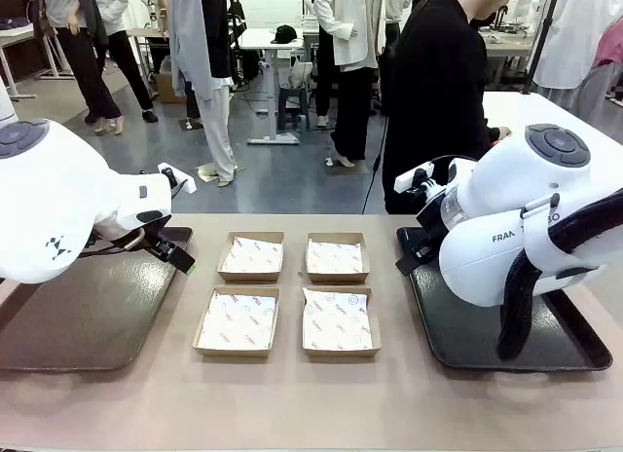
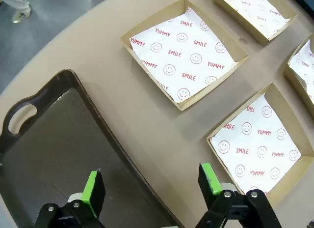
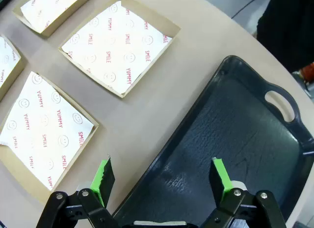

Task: Individually package the donuts and arrange them on the tray.
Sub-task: Pick up one Paper togo box.

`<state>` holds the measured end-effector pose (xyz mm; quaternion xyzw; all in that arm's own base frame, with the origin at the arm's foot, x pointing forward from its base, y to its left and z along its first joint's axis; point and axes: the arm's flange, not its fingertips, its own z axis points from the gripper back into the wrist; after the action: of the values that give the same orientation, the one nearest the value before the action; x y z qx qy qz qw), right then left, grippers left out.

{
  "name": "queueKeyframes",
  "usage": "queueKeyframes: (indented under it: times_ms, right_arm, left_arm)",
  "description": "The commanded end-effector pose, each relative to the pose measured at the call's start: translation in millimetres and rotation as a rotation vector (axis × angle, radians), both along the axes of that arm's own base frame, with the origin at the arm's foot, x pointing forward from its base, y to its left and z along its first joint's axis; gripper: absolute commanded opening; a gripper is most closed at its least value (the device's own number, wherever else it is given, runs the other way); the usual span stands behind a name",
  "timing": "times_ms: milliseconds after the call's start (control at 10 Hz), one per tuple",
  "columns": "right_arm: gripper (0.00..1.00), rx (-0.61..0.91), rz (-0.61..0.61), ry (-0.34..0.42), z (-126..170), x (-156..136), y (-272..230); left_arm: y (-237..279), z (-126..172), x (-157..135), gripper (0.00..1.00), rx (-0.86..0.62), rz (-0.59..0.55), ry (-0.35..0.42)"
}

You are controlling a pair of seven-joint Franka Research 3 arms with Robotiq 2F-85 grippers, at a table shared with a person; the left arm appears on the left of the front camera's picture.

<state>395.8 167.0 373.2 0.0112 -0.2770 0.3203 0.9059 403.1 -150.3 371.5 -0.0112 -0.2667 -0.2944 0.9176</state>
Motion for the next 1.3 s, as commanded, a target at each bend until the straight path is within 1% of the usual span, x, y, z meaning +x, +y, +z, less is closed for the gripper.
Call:
queueKeyframes:
  times_ms: [0, 1200]
  right_arm:
    - [1.00, 0.000, 0.000, 0.000, 0.0, 0.0, 0.0]
    - [1.00, 0.000, 0.000, 0.000, 0.0, 0.0, 0.0]
  left_arm:
    - [-0.1, 0.0, -0.1, 1.00, 0.000, 0.000, 0.000]
    - [-0.1, 0.0, -0.1, 1.00, 0.000, 0.000, 0.000]
